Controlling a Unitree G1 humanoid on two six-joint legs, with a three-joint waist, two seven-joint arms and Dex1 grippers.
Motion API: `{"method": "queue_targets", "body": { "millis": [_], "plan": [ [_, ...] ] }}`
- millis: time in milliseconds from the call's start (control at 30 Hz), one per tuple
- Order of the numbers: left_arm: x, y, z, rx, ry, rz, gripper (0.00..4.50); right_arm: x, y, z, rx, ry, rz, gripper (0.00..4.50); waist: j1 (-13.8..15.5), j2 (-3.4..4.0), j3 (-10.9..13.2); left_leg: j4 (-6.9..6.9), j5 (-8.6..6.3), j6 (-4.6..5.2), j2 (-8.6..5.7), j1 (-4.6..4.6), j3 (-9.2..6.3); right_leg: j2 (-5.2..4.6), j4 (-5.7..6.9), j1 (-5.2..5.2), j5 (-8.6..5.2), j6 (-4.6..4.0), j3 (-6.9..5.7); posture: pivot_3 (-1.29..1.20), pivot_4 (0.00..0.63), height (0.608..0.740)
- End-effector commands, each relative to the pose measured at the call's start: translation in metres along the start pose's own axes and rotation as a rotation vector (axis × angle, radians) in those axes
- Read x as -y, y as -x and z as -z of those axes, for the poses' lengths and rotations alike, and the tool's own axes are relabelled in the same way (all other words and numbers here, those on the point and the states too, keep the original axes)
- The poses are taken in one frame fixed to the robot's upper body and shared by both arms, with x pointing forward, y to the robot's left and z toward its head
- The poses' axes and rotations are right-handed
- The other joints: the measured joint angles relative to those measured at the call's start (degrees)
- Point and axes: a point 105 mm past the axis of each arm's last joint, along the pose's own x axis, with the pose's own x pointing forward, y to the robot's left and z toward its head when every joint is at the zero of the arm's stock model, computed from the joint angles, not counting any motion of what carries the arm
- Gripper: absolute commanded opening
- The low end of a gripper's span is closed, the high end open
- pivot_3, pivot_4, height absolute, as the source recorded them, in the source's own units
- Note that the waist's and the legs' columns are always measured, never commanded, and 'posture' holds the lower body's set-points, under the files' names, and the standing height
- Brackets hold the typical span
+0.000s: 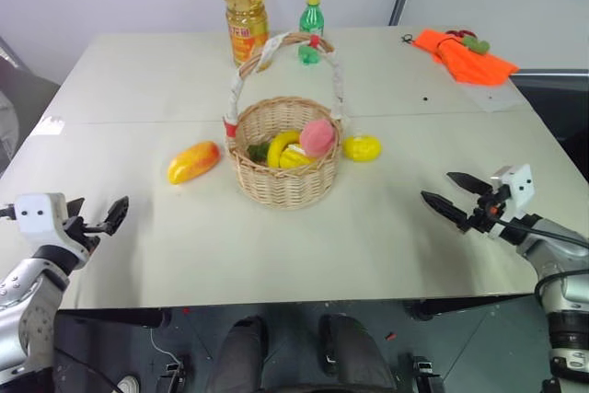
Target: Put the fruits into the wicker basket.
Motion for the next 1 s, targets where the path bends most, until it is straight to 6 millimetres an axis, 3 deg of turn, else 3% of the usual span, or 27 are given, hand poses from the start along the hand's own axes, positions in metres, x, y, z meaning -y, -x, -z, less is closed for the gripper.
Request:
{"method": "queue_targets", "body": {
  "millis": [33,567,800,1000],
  "plan": [
    [-0.003,0.004,-0.012,0.029,-0.03,0.001,4.5,0.001,0.004,-0.01,0.031,0.021,0.007,4.3,0.0,0.0,0.0,0.0,0.0,0.0,0.0,0.0,0.01,0.0,-0.01,0.0,-0.02,0.03,0.0,0.0,0.15,0.74],
    [0.008,-0.002,-0.013,0.036,-0.005,0.026,4.5,-0.005,-0.005,-0.019,0.043,0.034,-0.017,4.3,0.0,0.0,0.0,-0.01,0.0,0.0,0.01,-0.01,0.0,-0.01,-0.01,-0.01,-0.01,0.02,0.0,0.0,0.15,0.74],
    [0.033,-0.009,-0.029,0.072,-0.003,0.123,4.5,-0.013,-0.015,-0.031,0.063,0.056,-0.053,4.3,0.0,0.0,0.0,-0.01,0.0,0.0,0.01,-0.01,0.0,-0.01,-0.01,-0.01,0.01,-0.01,0.0,0.0,0.15,0.74],
    [0.055,-0.026,-0.055,0.074,-0.075,0.242,4.5,-0.026,-0.012,-0.047,0.089,0.095,-0.092,4.3,0.1,-0.03,0.0,0.01,0.0,0.0,-0.03,-0.05,-0.03,0.03,-0.01,-0.01,0.01,-0.01,0.0,0.0,0.15,0.74]
  ]
}}
